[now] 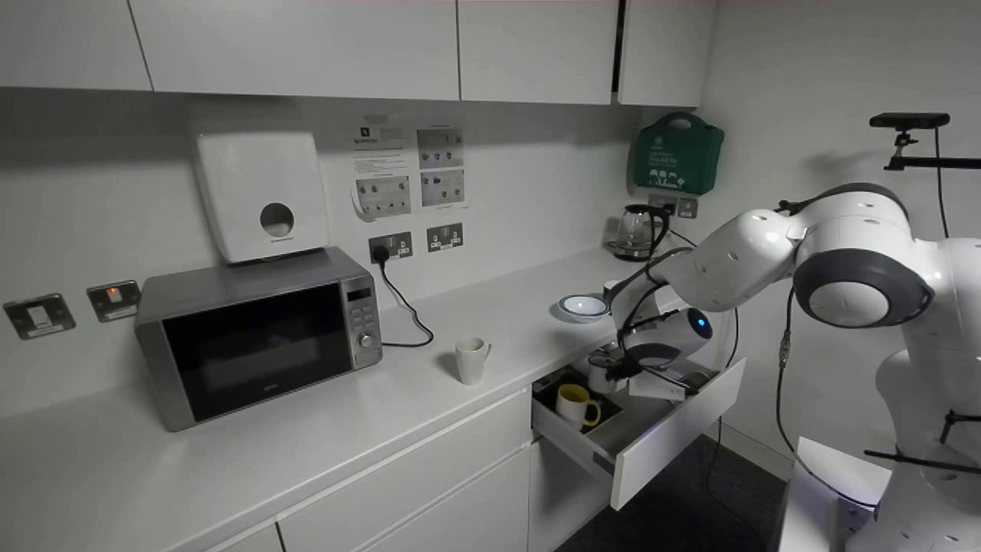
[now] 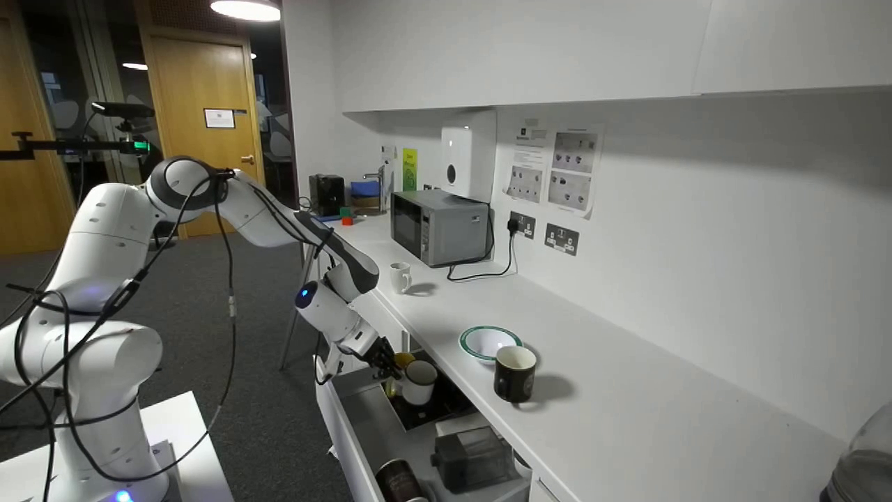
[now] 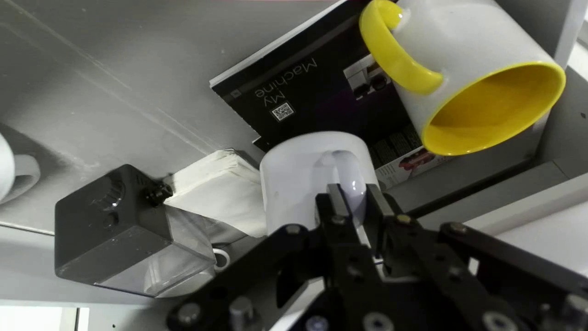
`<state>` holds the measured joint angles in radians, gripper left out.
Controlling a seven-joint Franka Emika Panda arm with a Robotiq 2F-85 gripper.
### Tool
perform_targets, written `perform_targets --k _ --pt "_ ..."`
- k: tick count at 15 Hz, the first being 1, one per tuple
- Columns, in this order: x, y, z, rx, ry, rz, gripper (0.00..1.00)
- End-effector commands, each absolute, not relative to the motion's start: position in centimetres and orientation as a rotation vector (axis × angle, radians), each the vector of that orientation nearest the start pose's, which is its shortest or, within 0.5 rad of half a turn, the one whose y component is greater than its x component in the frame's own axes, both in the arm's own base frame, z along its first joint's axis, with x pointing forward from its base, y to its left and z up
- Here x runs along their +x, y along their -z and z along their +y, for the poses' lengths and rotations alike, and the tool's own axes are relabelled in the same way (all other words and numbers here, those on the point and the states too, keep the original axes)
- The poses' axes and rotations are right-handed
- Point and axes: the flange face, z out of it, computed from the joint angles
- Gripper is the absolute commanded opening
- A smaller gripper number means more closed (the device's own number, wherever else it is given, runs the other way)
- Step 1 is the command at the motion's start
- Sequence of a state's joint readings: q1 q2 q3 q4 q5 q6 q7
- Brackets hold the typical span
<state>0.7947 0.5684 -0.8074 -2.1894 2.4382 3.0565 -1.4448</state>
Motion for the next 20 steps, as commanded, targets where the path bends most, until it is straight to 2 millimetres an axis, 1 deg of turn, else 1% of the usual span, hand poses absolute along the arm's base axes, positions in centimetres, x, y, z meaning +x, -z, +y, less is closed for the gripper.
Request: perform_targets --k 1,8,20 --pt "48.9 -20.6 -7.7 -2.728 1.098 1.116 0.04" --pt "48.9 -19.8 -7.8 -2.749 1.116 1.120 0.04" --pt "48.8 -17.8 -6.8 -2.697 1.059 1.133 0.04"
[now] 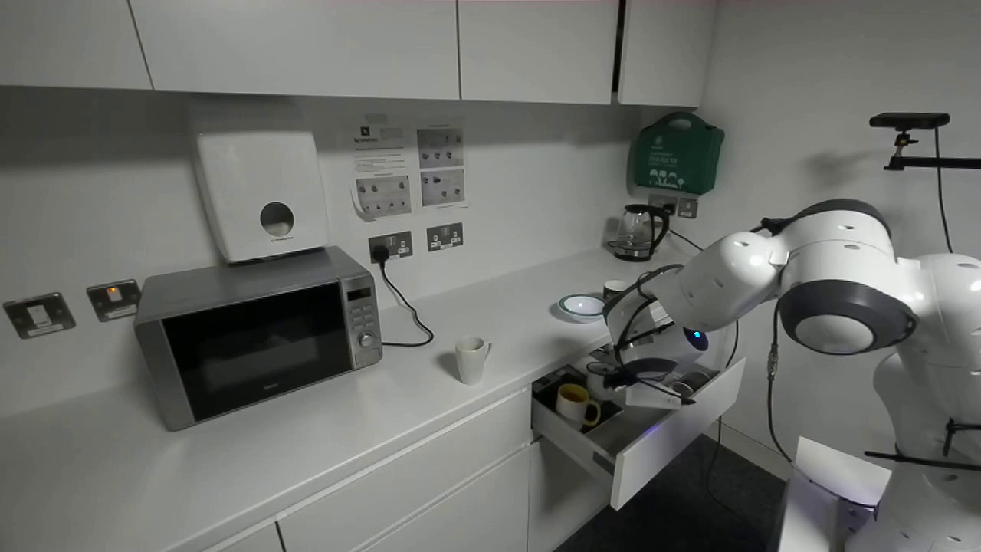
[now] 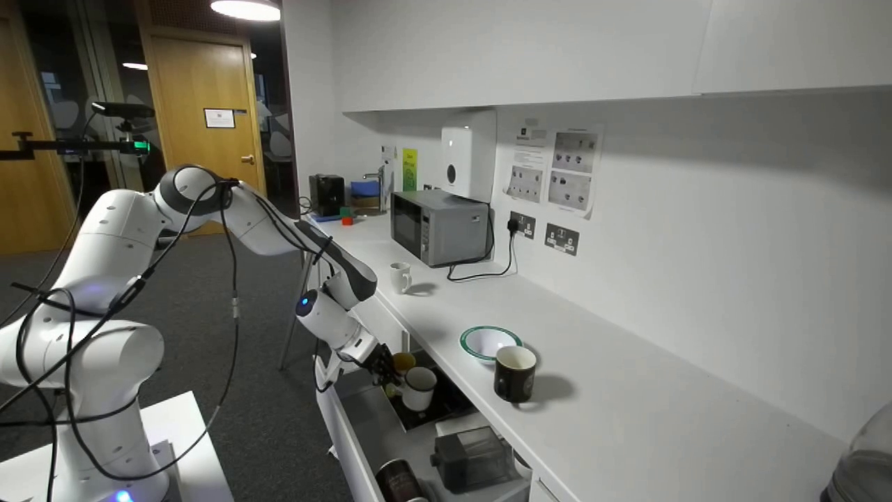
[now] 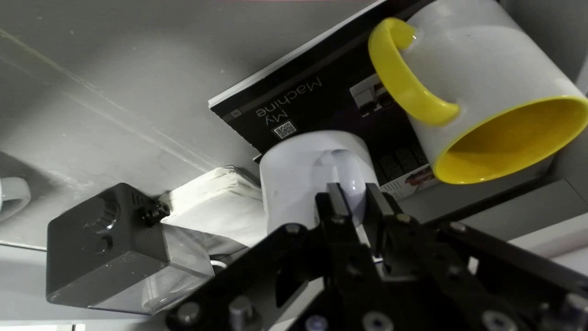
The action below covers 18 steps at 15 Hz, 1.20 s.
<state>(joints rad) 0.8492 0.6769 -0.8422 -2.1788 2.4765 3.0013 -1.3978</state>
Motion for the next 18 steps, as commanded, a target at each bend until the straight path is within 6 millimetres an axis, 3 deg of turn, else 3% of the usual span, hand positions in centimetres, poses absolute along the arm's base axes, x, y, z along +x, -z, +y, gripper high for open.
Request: perform_targets --k 1,8,15,16,17,18 --pt "48.8 -17.5 -6.8 -2.695 1.052 1.136 0.04" --pt "48.4 -15.7 -6.4 -2.696 1.009 1.153 0.04" --pt "48.3 -15.3 -6.4 -2.707 1.001 1.158 0.04" --pt "48.3 -15.3 -6.5 -2.708 0.999 1.159 0.40" --pt "48.3 -15.3 -6.5 -2.707 1.001 1.157 0.40" --pt "48.3 -15.3 -6.5 -2.708 1.001 1.158 0.47"
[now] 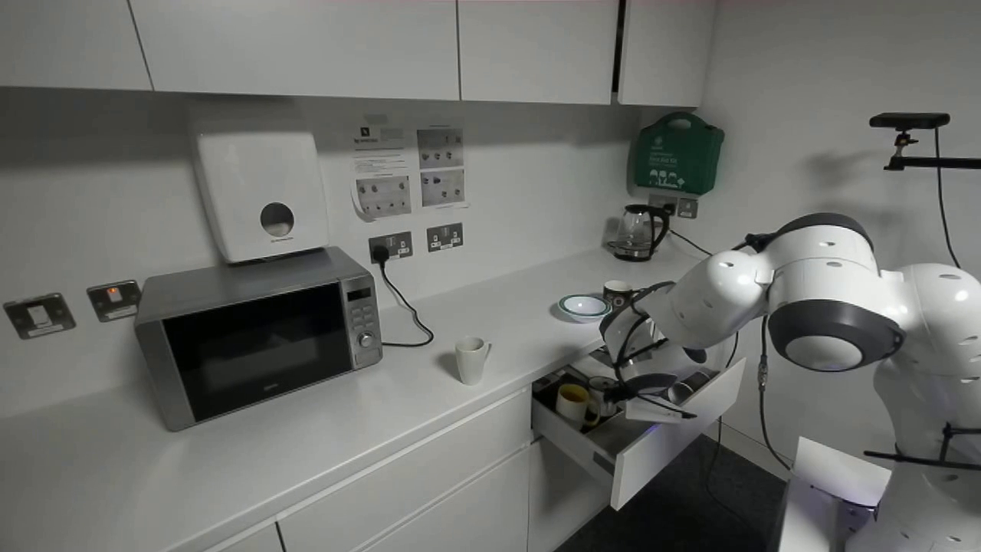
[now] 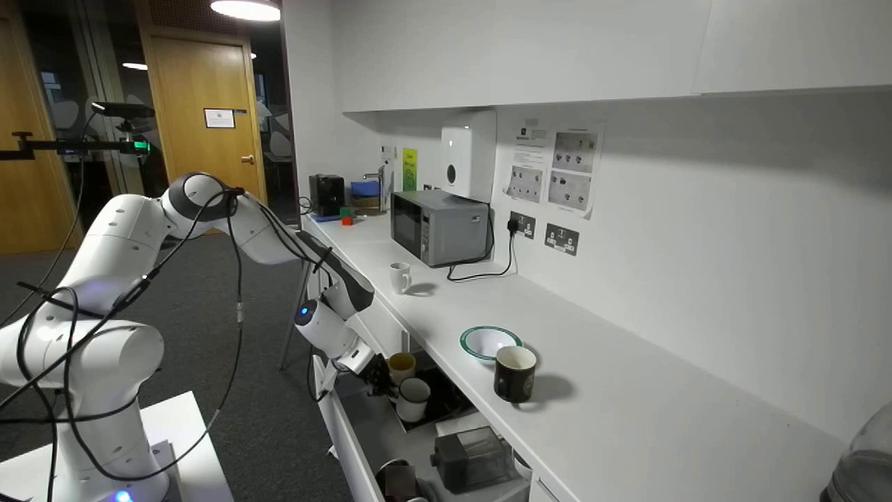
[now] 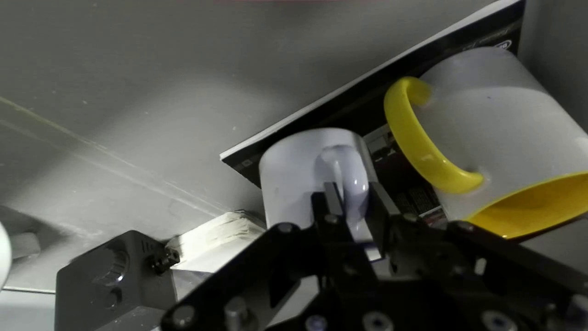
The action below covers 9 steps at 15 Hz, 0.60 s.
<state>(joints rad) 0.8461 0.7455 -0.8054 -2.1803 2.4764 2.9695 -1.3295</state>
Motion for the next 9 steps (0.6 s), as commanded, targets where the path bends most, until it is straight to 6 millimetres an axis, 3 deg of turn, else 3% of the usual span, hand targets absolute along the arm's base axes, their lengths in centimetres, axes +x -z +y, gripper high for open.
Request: perform_targets --k 1,7,9 --pt "48.34 -15.32 -6.53 -2.707 1.000 1.158 0.55" --pt "48.34 -15.59 -6.83 -2.704 0.998 1.165 0.98" --pt "48.27 -16.07 -7.14 -2.703 1.004 1.162 1.00"
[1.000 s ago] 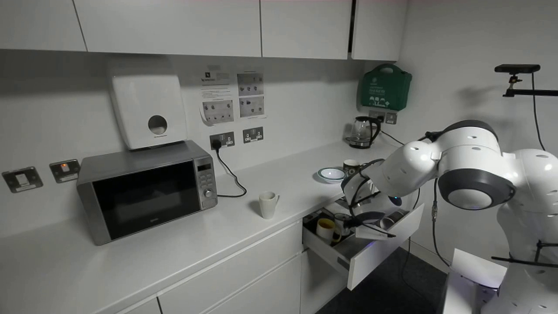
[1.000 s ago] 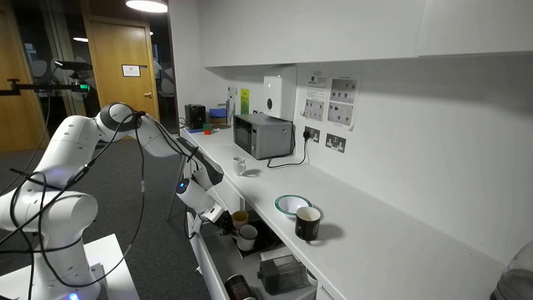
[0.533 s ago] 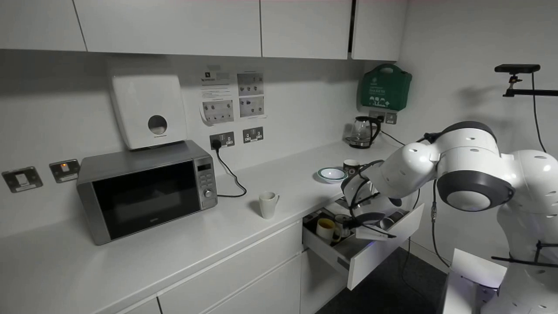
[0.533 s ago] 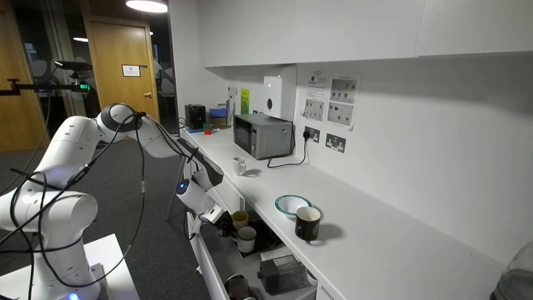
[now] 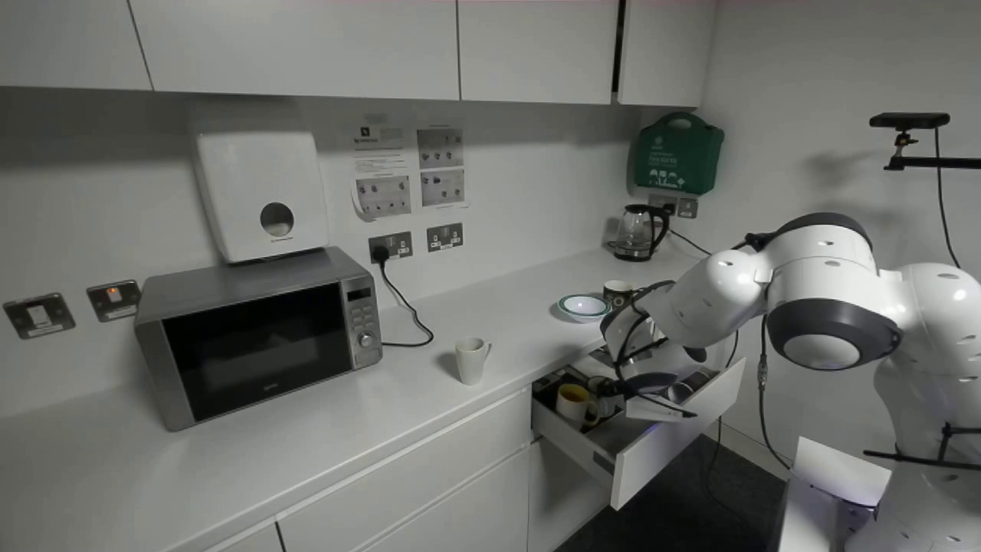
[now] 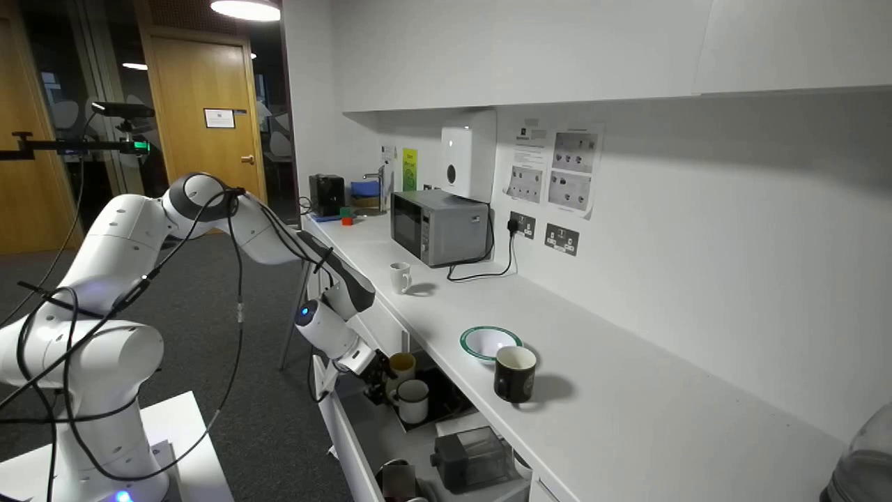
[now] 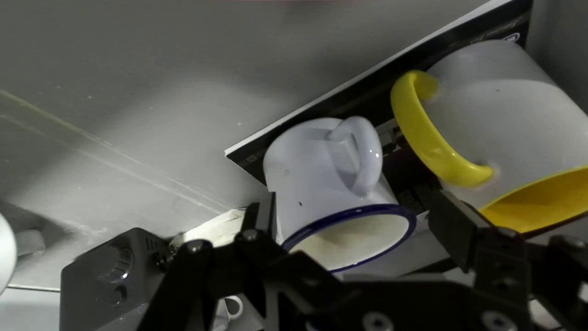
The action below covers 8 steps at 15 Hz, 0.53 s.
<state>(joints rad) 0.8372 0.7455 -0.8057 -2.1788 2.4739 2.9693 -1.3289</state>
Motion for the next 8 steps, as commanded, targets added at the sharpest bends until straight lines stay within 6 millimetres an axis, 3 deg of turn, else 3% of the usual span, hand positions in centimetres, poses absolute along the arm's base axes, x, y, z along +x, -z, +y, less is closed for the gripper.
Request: perform_targets --k 1,8 --pt "48.3 -16.3 -7.3 -2.701 1.008 1.165 1.00" --pt "48.1 -18.3 -8.7 -2.711 1.026 1.151 1.00"
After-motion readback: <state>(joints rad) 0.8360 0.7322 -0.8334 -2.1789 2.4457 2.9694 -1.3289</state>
